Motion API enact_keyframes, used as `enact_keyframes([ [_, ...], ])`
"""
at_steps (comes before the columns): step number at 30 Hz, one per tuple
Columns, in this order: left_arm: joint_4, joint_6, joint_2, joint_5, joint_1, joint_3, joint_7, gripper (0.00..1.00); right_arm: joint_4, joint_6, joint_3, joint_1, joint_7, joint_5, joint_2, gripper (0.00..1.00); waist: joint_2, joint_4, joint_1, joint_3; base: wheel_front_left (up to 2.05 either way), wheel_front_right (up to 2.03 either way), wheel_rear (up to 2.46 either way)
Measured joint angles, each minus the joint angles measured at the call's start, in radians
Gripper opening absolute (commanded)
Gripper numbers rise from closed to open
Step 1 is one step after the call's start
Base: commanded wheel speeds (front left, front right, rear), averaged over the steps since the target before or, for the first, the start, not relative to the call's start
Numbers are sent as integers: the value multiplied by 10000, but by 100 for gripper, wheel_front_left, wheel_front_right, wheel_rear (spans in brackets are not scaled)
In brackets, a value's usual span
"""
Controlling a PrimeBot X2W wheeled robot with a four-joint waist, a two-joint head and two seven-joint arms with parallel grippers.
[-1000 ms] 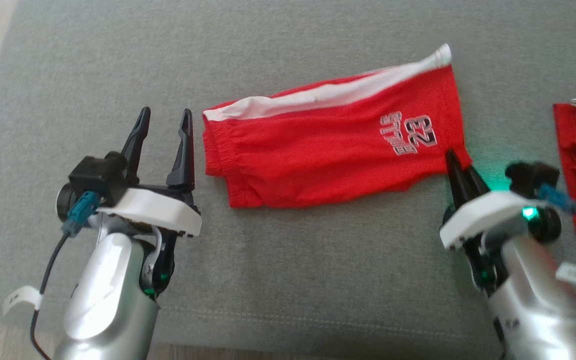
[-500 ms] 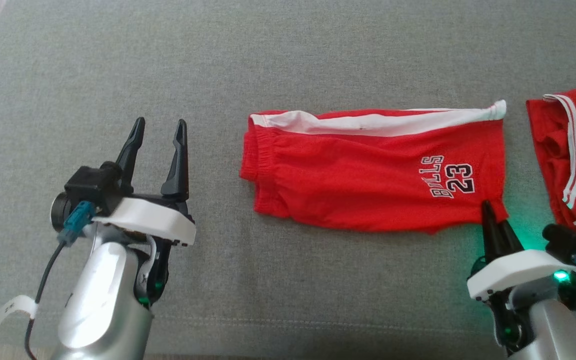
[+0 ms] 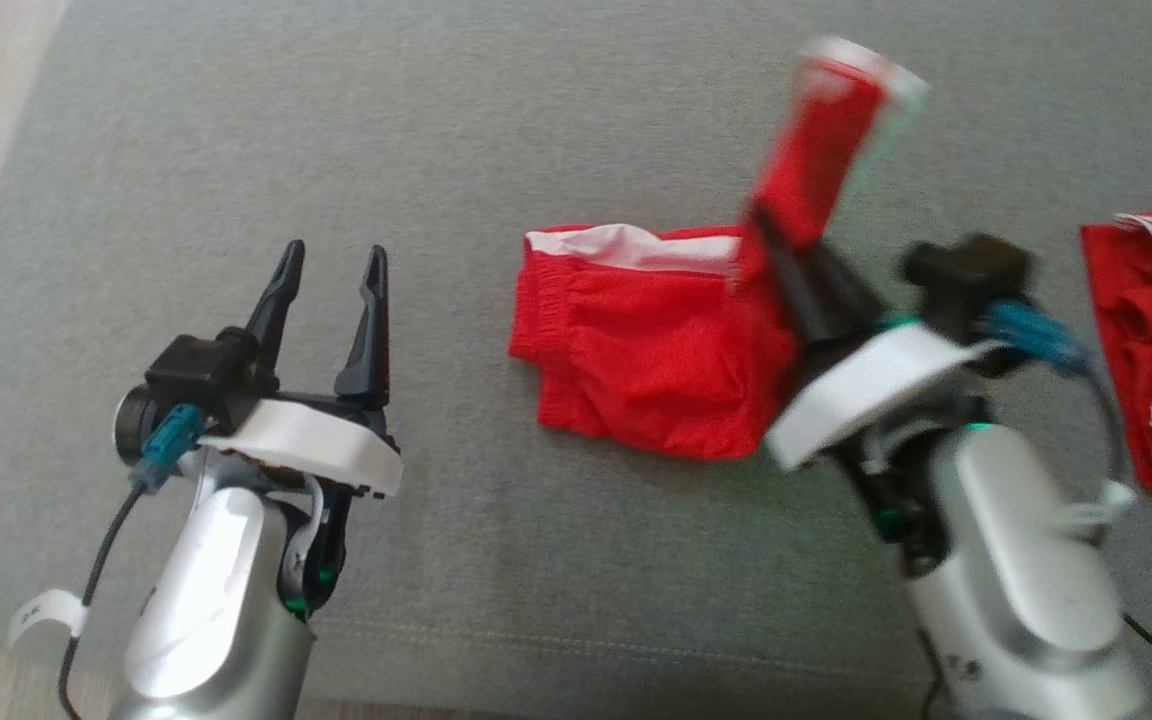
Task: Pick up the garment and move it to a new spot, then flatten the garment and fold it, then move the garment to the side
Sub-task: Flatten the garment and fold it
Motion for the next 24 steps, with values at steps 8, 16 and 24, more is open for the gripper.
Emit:
enact_keyframes([
  [8, 100, 2, -100, -105, -2, -113, -2, 100, 1091, 0, 2128, -117, 286, 863, -13, 0, 0, 620, 0, 199, 0, 0, 0],
  [16, 144, 4, -121, -107, -2, -33, -13, 100, 2184, 0, 2892, 158, 282, 943, -71, 49, 0, 780, 0, 448, 0, 0, 0],
  [24, 144, 50, -115, -105, -6, 77, -13, 100, 1544, 0, 3407, 126, -533, 779, -107, 100, 0, 521, 0, 372, 0, 0, 0],
])
